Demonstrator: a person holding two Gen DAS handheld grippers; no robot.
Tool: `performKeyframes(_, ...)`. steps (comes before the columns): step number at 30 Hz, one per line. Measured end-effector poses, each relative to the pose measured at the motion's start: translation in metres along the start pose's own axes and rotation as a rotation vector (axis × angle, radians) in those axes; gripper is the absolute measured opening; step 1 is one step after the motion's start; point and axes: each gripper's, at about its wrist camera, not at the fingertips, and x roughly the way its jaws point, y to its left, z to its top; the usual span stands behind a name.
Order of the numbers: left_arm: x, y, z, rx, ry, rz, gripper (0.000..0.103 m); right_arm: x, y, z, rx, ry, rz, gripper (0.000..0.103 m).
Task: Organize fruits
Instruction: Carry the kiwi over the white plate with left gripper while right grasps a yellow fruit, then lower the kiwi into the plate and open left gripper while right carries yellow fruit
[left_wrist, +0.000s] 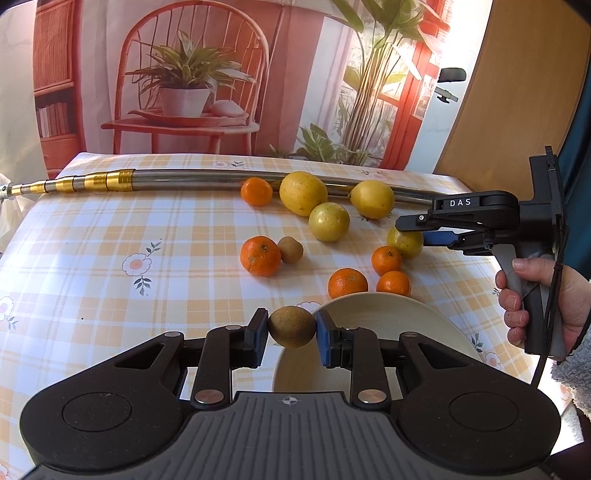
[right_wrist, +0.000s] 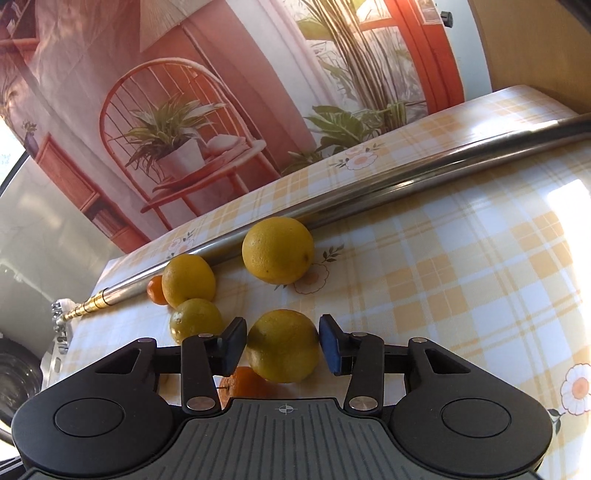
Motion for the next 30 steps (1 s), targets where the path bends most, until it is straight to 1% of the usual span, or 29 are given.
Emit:
performKeyframes(5, 0.002, -0.001, 0.000, 0.001, 0.004, -0.008, 0.029, -0.012, -0.003, -0.007, -0.009, 0.022, 0.015, 0.040)
performKeyframes(9, 0.002, -0.001, -0.001, 0.004, 0.007, -0.009, 0.029, -0.009, -0.006, -0.008, 0.007, 0.025, 0.015, 0.047)
performKeyframes(13, 0.001, -0.001, -0.001, 0.005, 0.006, -0.010, 0.029, -0.002, -0.012, -0.008, 0.043, 0.025, 0.038, 0.047)
performKeyframes(16, 0.001, 0.000, -0.002, 0.001, 0.010, -0.012, 0.029, 0.002, -0.013, -0.010, 0.060, 0.045, 0.049, 0.043)
performKeyframes(20, 0.001, 0.000, -0.002, 0.003, 0.009, -0.014, 0.029, 0.001, -0.013, -0.013, 0.070, 0.035, 0.048, 0.042)
performKeyframes(26, 0.000, 0.001, -0.003, -0.003, 0.015, -0.021, 0.029, -0.017, -0.002, -0.019, -0.028, -0.011, -0.009, 0.042)
performKeyframes(30, 0.000, 0.000, -0.005, -0.003, 0.029, -0.036, 0.029, -0.038, 0.014, -0.030, -0.165, -0.037, -0.020, 0.042)
